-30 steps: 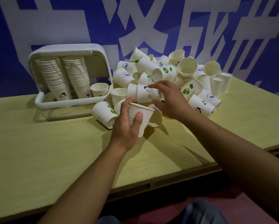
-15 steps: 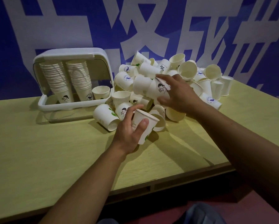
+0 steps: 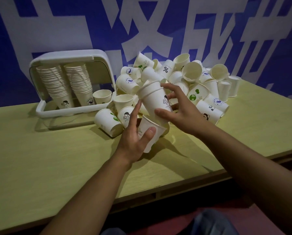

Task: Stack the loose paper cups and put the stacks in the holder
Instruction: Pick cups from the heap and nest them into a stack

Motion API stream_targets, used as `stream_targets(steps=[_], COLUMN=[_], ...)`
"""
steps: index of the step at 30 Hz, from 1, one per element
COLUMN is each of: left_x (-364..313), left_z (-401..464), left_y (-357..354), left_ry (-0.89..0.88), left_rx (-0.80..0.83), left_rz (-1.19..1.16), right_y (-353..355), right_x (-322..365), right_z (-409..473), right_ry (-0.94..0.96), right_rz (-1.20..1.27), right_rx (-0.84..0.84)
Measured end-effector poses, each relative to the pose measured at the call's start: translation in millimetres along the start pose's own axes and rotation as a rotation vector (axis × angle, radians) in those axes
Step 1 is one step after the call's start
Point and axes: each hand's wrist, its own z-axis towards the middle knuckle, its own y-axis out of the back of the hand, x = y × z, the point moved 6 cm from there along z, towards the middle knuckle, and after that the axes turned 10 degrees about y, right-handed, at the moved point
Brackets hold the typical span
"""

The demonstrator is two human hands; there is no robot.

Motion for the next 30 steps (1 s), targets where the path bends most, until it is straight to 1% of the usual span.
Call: stream_targets(steps=[4,11,15,17,20,23,25,27,28,30], left_x=[-1,-1,1,0,-6,-6,-5,-1,1,1], left_z=[-2,-2,-2,-1,-1,-2,-2,-1,0,0], left_y=[1,0,3,8,19,23,25,29,30,31], left_ry=[-0.004,-0.012,-0.026,-0.033,-0.101,-0.111,-0.096,-0.074,-0.066,-0.06], left_rx=[0.001,-0.002,-0.07,-0.15,-0.272,-0.321,-0.355,-0.391,-0.407,-0.414], left_rz=[-0.005,0.006,0.003,-0.005,0.017,0.018,-0.005,-0.04,-0.04,-0.022], right_y=[-5,-8,-12,-16,-23,-24,-22,-20,-21,-26], right_x=[2,3,1,0,-1,-5,-14,-30,-36,-46], right_z=[-8,-7,-11,-13,-17,-20,-19,-20,-21,-25], right_ry=[-0.005,-0.024,-0.021,0.025,0.069,0.052,0.01,-0.058,-0.089,-0.127], right_rz=[0.035,0.057,0.131,0.142,0.089,0.024,-0.109,-0.303,-0.371,-0.414], right_rx=[-0.031,-0.018,-0.082,-0.11,-0.073,-0.061,-0.082,-0.075,-0.043,0.053])
